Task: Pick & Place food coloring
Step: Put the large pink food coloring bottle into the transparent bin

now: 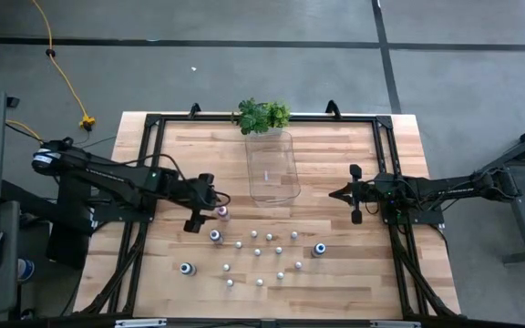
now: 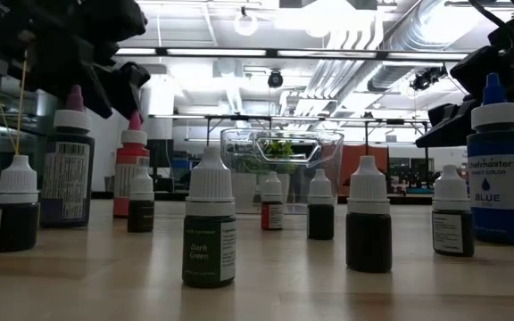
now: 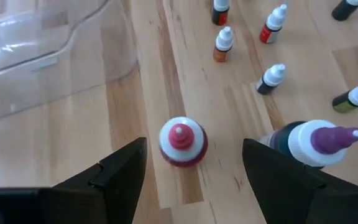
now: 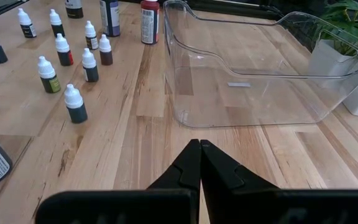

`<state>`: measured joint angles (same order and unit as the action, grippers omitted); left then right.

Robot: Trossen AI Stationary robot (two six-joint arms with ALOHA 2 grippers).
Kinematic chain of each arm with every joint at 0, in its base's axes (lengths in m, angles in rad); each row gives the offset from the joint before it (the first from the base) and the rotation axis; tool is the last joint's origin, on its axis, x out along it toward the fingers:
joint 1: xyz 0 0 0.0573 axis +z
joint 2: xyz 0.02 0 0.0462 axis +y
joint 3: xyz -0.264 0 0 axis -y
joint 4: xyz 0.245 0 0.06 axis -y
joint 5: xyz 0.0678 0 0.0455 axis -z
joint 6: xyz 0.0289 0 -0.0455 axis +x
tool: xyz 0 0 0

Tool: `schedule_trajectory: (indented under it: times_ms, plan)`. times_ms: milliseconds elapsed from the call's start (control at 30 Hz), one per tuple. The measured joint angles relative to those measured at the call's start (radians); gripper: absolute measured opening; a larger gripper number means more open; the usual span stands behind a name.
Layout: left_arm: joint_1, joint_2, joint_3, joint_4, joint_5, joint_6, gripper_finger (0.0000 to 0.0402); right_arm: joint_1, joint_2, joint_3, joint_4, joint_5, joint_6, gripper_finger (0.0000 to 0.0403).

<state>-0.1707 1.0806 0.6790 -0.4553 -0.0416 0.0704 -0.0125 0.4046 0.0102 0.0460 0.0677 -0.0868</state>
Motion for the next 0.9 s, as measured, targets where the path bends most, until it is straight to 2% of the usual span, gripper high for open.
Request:
schedule_trajectory:
  times_ms: [300, 533, 733, 900]
  plan:
    - [0.001, 0.0, -0.087, 0.163, -0.022, -0.002, 0.026, 0.0, 0.0, 0.0, 0.0, 0.0, 0.0, 0.0]
    - [0.002, 0.0, -0.09, 0.171, -0.081, -0.014, 0.026, 0.0, 0.0, 0.0, 0.0, 0.0, 0.0, 0.0]
    - [0.03, 0.001, -0.149, 0.223, -0.053, -0.032, 0.026, 0.0, 0.0, 0.0, 0.0, 0.0, 0.0, 0.0]
    - [0.026, 0.001, -0.152, 0.249, -0.043, -0.053, 0.026, 0.0, 0.0, 0.0, 0.0, 0.0, 0.0, 0.0]
